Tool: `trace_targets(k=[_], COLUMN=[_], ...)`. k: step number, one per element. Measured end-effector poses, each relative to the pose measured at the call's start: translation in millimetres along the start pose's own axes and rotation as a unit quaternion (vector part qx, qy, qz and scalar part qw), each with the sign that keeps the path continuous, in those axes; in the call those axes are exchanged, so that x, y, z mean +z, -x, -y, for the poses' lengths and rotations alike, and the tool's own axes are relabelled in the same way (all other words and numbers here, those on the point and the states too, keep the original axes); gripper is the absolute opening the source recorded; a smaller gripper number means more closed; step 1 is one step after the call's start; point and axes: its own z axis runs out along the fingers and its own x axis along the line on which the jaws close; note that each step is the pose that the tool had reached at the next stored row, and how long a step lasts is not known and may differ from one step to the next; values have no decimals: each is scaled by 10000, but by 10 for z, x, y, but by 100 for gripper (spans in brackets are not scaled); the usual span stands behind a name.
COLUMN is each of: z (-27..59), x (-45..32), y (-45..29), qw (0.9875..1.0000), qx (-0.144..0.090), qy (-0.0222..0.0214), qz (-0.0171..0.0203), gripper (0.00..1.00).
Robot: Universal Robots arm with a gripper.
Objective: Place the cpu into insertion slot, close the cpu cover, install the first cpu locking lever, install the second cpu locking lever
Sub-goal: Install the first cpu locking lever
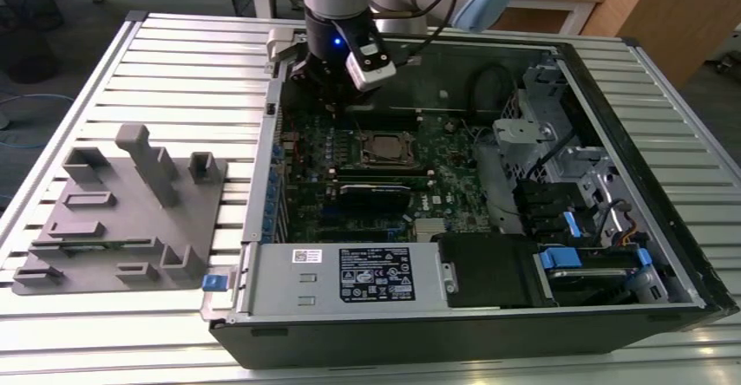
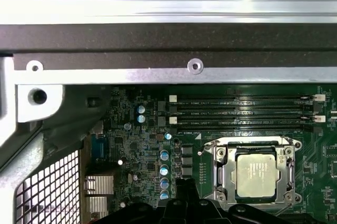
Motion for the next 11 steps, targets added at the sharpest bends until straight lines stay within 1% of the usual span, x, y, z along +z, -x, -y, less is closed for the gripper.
trace_targets(k=[4,6,9,10,11], z=[0,0,0,0,1], x=[-10,-26,-45,-46,-47], y=[0,1,2,2,3], qw=[10000,10000,10000,9999,9999], qx=[4,5,5,5,6], qy=[72,88,96,113,143], qz=[5,6,6,12,21], gripper=[11,11,11,11,11])
